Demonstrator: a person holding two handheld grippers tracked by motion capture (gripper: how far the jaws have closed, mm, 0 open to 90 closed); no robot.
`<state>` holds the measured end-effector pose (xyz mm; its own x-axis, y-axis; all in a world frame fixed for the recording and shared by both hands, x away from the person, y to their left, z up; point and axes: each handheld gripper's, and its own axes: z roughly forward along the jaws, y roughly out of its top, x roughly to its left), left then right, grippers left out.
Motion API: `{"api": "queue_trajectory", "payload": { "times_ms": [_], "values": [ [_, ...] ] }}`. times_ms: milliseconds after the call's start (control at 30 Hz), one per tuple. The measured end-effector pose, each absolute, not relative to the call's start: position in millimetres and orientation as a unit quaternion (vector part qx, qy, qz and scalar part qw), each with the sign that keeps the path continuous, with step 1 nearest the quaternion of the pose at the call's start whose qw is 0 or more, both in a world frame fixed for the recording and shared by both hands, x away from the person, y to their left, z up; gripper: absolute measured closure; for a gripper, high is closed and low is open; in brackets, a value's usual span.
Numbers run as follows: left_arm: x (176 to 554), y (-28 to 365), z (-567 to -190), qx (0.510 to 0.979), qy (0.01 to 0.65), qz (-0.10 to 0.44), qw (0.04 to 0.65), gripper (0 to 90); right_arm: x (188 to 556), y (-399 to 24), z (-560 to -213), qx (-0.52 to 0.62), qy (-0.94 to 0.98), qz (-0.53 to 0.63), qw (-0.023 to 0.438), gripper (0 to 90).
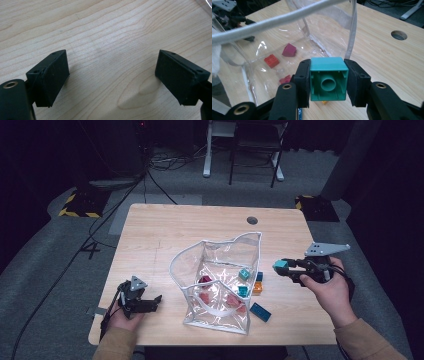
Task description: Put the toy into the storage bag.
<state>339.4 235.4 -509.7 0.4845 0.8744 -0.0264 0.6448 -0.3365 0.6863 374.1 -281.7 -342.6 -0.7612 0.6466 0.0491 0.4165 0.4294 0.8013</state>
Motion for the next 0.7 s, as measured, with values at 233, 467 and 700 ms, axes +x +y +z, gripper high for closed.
{"api": "queue_trajectory", "payload": {
  "times_ms": [233, 467, 700],
  "values": [
    [339, 235, -510, 0.798, 0.477, 0.177, 0.325, 12.1, 375, -278, -326, 0.311, 0.831, 0.441, 0.130, 59.1],
    [339, 235, -510, 0.797, 0.477, 0.176, 0.325, 12.1, 376, -270, -309, 0.301, 0.828, 0.454, 0.132, 59.1],
    [339, 235, -510, 0.797, 0.477, 0.177, 0.325, 12.1, 378, -258, -298, 0.290, 0.828, 0.463, 0.129, 59.1]
  ]
}}
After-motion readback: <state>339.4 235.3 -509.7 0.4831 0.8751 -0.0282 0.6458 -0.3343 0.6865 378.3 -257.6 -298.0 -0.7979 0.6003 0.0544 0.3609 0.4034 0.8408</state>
